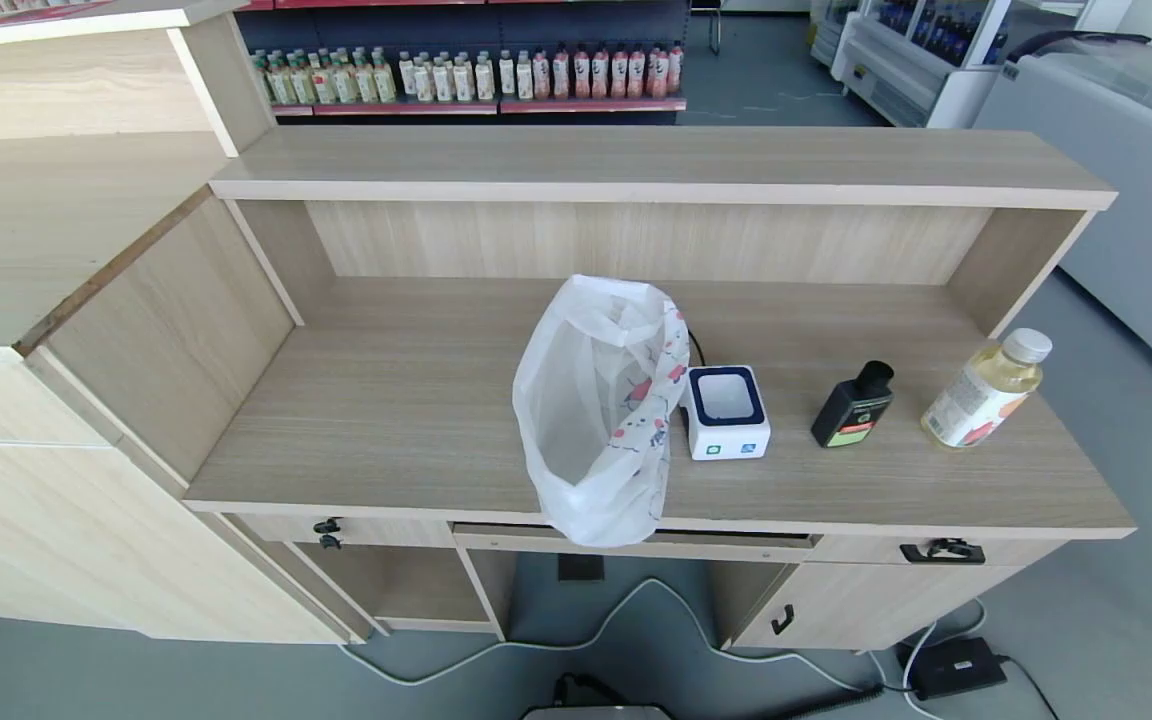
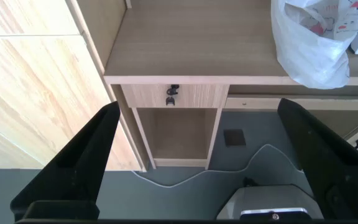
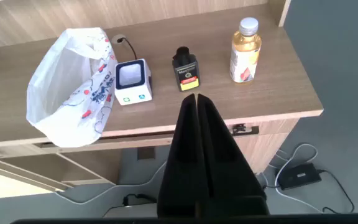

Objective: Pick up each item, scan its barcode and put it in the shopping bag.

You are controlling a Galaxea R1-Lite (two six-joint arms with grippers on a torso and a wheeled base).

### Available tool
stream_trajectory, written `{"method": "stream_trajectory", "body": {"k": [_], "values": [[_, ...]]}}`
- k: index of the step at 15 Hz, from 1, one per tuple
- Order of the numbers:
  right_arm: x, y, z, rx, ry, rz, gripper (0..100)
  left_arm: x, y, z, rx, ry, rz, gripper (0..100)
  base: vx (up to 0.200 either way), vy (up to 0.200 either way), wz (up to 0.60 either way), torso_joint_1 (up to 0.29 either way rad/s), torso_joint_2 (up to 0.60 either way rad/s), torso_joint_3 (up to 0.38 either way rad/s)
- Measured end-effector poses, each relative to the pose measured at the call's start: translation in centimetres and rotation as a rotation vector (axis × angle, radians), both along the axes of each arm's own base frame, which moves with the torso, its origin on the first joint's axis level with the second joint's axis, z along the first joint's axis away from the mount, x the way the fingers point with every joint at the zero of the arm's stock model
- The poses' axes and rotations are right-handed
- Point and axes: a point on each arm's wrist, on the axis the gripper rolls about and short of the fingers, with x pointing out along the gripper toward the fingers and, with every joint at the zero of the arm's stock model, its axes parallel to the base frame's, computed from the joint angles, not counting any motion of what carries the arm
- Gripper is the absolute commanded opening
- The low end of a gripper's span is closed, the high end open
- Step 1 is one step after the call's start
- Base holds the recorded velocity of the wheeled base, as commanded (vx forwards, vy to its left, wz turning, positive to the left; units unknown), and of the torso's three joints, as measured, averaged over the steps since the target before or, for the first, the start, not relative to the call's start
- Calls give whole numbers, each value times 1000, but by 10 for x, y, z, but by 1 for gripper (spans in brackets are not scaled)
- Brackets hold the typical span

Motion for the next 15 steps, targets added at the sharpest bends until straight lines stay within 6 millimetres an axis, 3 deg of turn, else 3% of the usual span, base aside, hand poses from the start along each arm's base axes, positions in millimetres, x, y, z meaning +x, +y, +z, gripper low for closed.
{"method": "stream_trajectory", "body": {"k": [2, 3, 7, 12, 15], "values": [[39, 0, 29, 18, 46, -11, 0, 0, 0, 0, -1, 0, 1, 100, 0, 0, 0, 0, 0, 0], [62, -1, 37, 13, 73, -16, 100, 0, 0, 0, -1, 0, 0, 100, 0, 0, 0, 0, 0, 0], [136, -15, 24, -111, 286, -87, 100, 0, 0, 0, 0, 0, 0, 100, 0, 0, 0, 0, 0, 0], [211, -73, -14, -227, 530, -266, 100, 0, 0, 0, 0, 0, 0, 100, 0, 0, 0, 0, 0, 0], [253, -94, -29, -268, 592, -269, 100, 0, 0, 0, 0, 0, 1, 100, 0, 0, 0, 0, 0, 0]]}}
